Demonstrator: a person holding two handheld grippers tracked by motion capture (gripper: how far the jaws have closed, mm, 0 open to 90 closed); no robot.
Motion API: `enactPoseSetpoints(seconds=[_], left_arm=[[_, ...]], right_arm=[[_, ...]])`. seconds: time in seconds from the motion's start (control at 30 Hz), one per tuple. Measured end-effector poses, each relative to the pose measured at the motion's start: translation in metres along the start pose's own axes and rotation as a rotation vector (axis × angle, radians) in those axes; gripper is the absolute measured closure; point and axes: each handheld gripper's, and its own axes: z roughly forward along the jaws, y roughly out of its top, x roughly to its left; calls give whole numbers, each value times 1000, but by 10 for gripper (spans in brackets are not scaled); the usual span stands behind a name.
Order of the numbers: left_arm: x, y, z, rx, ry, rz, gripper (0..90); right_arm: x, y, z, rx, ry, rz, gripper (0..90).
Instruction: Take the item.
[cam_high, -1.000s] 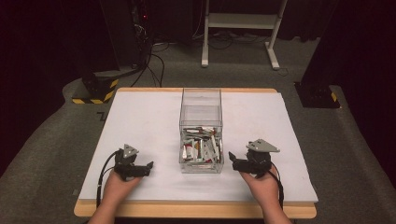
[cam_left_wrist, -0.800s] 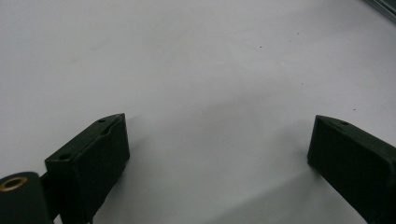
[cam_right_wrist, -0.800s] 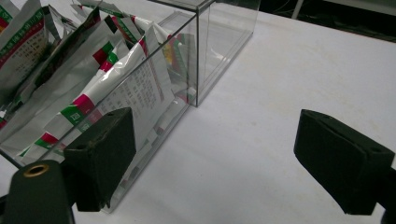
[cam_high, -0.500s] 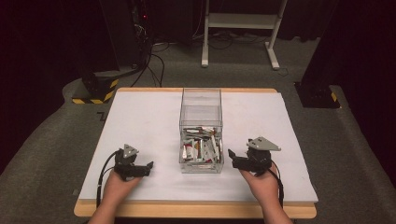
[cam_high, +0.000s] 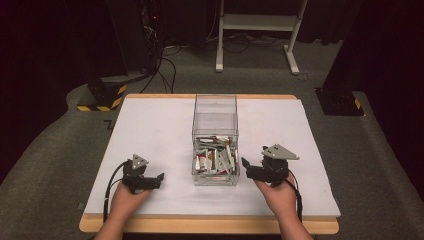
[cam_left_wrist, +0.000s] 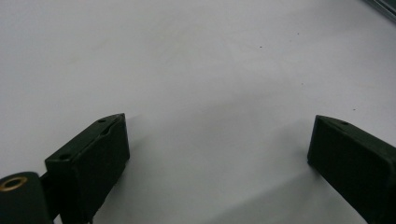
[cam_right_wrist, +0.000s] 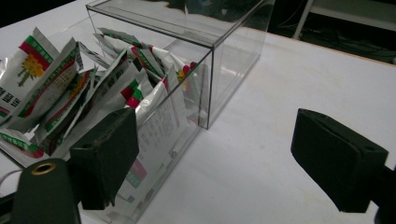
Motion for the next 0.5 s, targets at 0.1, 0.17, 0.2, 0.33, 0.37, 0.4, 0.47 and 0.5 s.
enactPoseSetpoints(seconds=[0.1, 0.17, 0.2, 0.33, 0.37, 0.4, 0.47, 0.5], left_arm=[[0, 0, 0, 0, 0, 0, 56], [0, 0, 0, 0, 0, 0, 56], [0, 0, 0, 0, 0, 0, 56], [0, 0, 0, 0, 0, -1, 56], [0, 0, 0, 0, 0, 0, 56], [0, 0, 0, 0, 0, -1, 56], [0, 0, 0, 0, 0, 0, 56], [0, 0, 0, 1, 0, 0, 56]], right_arm=[[2, 3, 0, -5, 5, -5, 175], [3, 4, 0, -11, 13, 0, 186], [3, 5, 0, -16, 14, -1, 189], [6, 7, 1, -21, 21, 0, 195], [7, 7, 1, -21, 23, -1, 196], [8, 7, 2, -22, 25, -1, 198], [10, 8, 2, -23, 30, -6, 209], [10, 8, 2, -25, 31, -8, 214]])
